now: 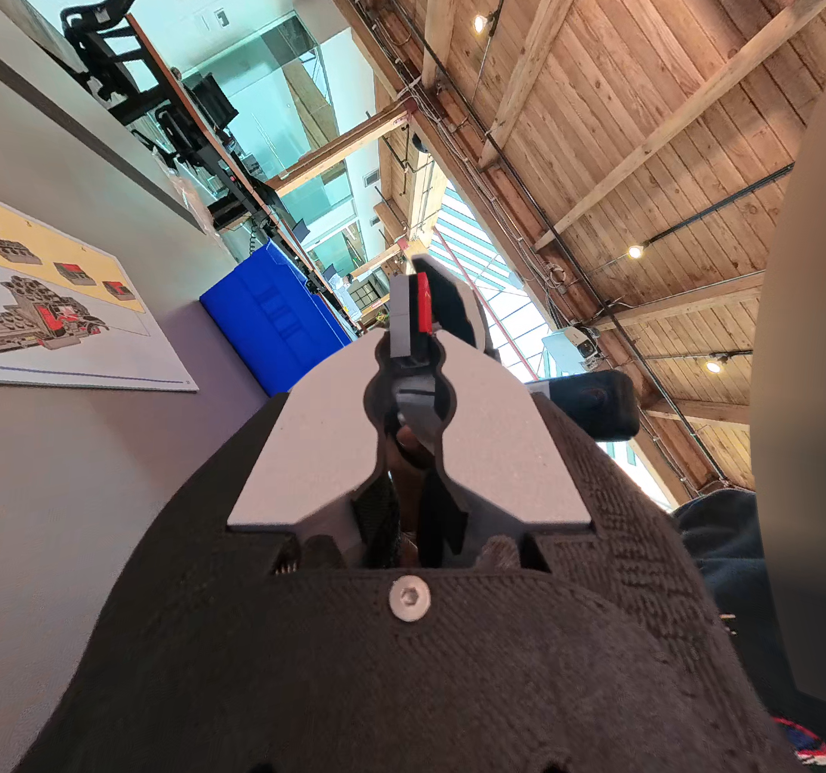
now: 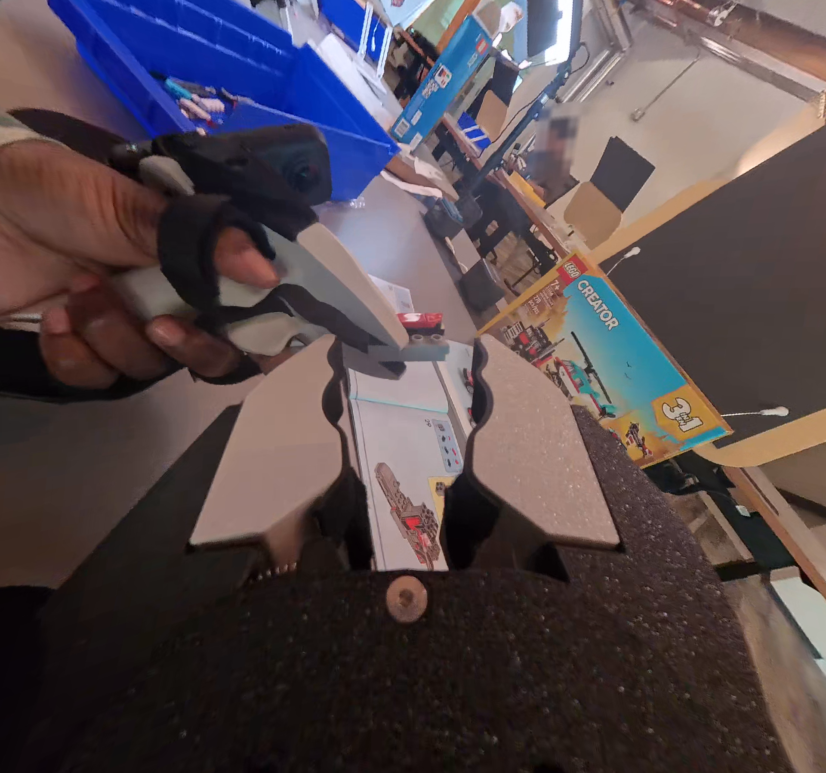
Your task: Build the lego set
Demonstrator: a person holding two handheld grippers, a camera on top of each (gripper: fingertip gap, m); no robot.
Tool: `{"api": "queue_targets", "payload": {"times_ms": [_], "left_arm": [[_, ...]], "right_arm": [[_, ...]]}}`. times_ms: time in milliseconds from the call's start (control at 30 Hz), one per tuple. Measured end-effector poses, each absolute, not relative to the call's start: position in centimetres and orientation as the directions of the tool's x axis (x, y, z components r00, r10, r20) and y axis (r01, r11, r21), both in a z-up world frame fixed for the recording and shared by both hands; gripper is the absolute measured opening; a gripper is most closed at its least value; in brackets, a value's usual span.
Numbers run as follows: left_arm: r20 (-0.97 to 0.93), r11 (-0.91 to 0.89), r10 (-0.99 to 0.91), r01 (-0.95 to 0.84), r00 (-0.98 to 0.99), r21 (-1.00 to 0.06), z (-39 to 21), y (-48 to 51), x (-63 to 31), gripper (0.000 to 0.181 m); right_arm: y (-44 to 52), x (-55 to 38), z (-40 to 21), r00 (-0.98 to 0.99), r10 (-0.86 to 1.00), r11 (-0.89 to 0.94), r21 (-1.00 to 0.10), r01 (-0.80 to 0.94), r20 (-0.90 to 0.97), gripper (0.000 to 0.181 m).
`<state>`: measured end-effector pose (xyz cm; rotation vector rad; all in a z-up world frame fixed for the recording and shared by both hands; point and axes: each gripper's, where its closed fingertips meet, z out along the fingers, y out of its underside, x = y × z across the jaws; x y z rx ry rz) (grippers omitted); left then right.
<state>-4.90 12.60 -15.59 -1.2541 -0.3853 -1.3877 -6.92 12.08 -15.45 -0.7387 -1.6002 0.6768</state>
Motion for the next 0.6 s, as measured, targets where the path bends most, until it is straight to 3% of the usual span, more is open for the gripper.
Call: {"api": "queue_targets", "payload": {"times_ms": [300, 367, 467, 600], "left_arm": [[0.804, -0.277, -0.480, 0.809, 0.350, -0.518, -16.6, 12.6, -4.4, 0.016], [0.769, -0.288, -0.483, 0.754, 0.419, -0.591, -17.0, 12.6, -4.3, 0.021], [0.648, -0.270, -0.471, 0.601, 0.598, -0.752, -17.6, 12.2, -5.5, 0.047], [0.401, -0.167, -0.411, 0.365, 0.819, -0.916, -17.2, 10.7, -9.6, 0.055]], "right_arm": [[12.1, -6.9, -16.6, -0.162, 0.787, 0.615, -0.778, 0.126, 0.596, 0.036], [12.4, -6.5, -16.9, -0.168, 0.813, 0.578, -0.806, 0.123, 0.558, 0.036], [13.4, -5.6, -17.8, -0.186, 0.870, 0.482, -0.866, 0.134, 0.456, 0.036], [14.5, -4.7, -22.4, -0.286, 0.928, 0.324, -0.894, 0.310, 0.237, 0.036]]}}
